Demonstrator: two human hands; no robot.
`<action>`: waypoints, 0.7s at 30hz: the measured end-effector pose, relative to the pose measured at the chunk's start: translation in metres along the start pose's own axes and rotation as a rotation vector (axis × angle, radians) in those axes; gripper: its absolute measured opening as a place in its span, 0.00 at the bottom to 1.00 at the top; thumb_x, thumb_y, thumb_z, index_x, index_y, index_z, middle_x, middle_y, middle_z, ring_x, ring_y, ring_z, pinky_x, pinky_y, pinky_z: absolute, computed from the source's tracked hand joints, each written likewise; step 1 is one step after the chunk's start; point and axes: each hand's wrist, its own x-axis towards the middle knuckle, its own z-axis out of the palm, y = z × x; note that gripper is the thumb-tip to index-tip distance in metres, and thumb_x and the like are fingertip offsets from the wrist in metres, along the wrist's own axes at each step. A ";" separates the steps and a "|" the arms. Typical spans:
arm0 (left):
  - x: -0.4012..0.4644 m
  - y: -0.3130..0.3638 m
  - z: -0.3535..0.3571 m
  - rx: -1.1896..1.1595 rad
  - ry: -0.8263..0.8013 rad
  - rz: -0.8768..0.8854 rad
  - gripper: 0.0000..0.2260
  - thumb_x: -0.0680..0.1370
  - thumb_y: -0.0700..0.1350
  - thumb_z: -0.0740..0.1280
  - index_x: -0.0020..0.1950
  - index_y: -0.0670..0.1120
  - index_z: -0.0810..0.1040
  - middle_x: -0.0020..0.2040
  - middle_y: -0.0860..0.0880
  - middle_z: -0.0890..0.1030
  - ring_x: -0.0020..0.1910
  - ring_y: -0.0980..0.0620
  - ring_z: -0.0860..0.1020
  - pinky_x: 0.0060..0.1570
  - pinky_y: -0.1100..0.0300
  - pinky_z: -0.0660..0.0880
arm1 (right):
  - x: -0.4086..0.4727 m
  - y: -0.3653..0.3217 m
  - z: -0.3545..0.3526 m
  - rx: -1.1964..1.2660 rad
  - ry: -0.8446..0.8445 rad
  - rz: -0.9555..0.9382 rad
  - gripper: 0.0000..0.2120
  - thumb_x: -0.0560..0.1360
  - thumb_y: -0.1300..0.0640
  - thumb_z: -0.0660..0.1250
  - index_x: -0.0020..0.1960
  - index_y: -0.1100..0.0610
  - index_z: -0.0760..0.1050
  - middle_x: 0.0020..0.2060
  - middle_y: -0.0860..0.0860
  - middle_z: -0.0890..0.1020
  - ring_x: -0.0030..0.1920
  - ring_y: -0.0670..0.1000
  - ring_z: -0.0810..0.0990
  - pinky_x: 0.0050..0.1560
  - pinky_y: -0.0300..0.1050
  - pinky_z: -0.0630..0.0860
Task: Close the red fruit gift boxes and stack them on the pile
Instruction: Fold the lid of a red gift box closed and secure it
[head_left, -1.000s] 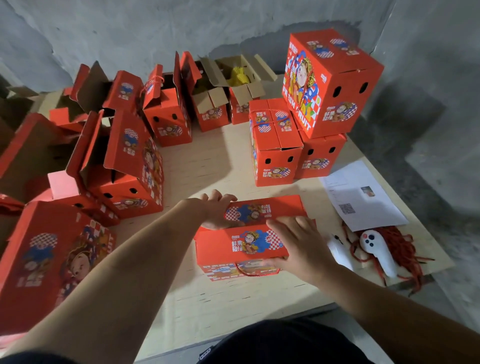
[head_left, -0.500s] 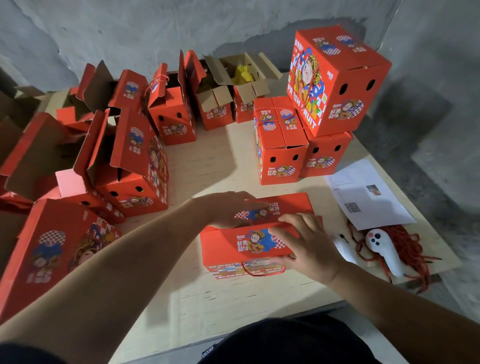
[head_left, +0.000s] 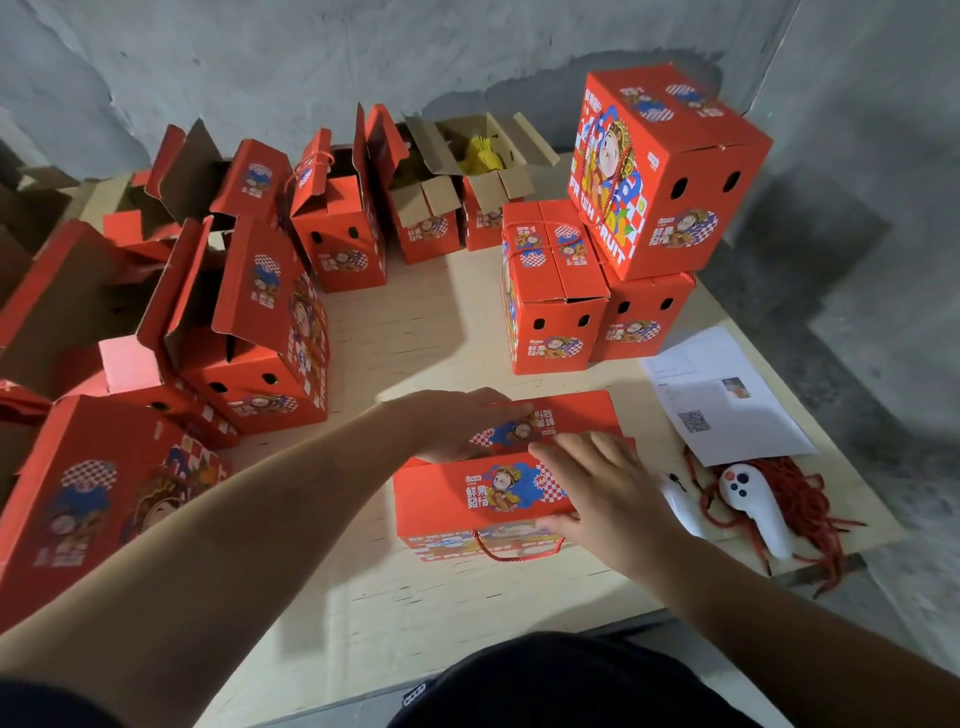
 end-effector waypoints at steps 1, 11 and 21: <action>-0.001 -0.002 -0.001 -0.023 -0.014 -0.006 0.35 0.84 0.57 0.65 0.85 0.62 0.47 0.83 0.52 0.59 0.76 0.46 0.69 0.72 0.46 0.71 | -0.001 0.000 -0.001 -0.015 0.011 -0.003 0.37 0.62 0.39 0.83 0.65 0.55 0.80 0.58 0.52 0.81 0.57 0.56 0.80 0.58 0.55 0.79; 0.000 -0.007 0.005 -0.140 -0.001 -0.051 0.32 0.84 0.60 0.62 0.83 0.68 0.48 0.77 0.51 0.66 0.72 0.46 0.71 0.72 0.45 0.68 | -0.012 -0.008 -0.010 0.018 0.049 0.056 0.29 0.71 0.46 0.77 0.70 0.54 0.78 0.64 0.51 0.80 0.65 0.57 0.77 0.66 0.55 0.74; -0.003 -0.010 -0.002 -0.411 -0.006 -0.128 0.25 0.73 0.77 0.55 0.70 0.82 0.56 0.66 0.64 0.76 0.62 0.58 0.76 0.65 0.51 0.71 | -0.004 0.000 0.008 0.101 0.030 0.089 0.25 0.76 0.42 0.69 0.69 0.54 0.77 0.61 0.48 0.80 0.62 0.52 0.76 0.64 0.48 0.74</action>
